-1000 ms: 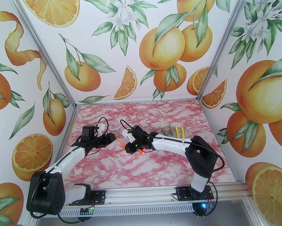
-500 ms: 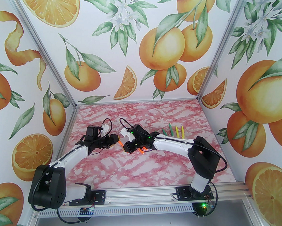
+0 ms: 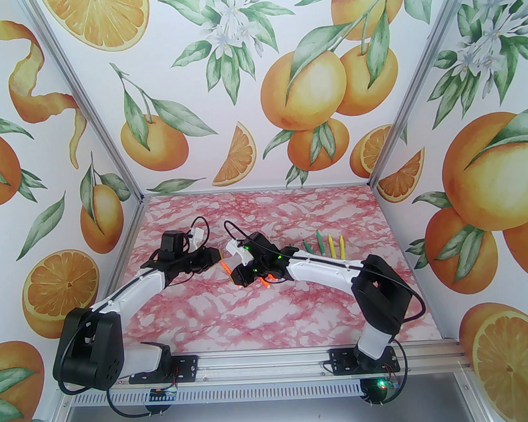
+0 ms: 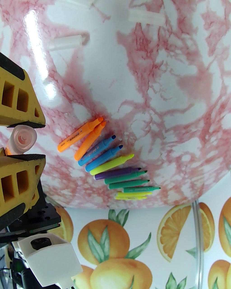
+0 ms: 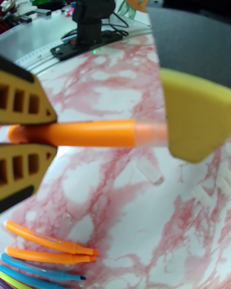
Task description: Open the pen caps
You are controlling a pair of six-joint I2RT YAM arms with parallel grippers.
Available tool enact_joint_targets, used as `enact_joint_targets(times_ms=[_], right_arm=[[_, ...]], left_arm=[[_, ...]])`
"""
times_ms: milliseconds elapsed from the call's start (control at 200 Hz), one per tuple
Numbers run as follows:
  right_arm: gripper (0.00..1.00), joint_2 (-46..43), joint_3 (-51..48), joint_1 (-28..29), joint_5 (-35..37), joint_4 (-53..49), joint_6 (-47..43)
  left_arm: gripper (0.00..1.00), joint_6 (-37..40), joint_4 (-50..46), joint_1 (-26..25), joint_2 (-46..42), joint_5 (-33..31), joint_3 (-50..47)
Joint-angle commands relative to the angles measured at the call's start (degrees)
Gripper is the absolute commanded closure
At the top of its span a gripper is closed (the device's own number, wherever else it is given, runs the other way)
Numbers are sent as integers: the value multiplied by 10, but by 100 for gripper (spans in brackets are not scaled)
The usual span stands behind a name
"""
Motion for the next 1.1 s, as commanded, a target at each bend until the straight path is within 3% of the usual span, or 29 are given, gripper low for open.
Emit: enact_joint_targets(times_ms=[0,235,580,655,740,846,1096], right_arm=[[100,-14,0,-3,-8,21,-5],[100,-12,-1,-4,-2,29,1],[100,-12,-9,-3,-12,29,-1],[92,-14,-13,-3,-15,35,-3],[76,-16,-18,-4,-16,51,-3],[65,-9,-17,-4,-26,67,-3],[64,18,3,-4,-45,88,1]], left_arm=[[72,1,14,-9,9,19,19],[73,1,17,-17,14,24,22],[84,3,13,-17,12,14,22],[88,3,14,-17,14,15,23],[92,2,13,-17,14,18,25],[96,0,12,-17,11,23,25],[98,1,5,-17,1,25,25]])
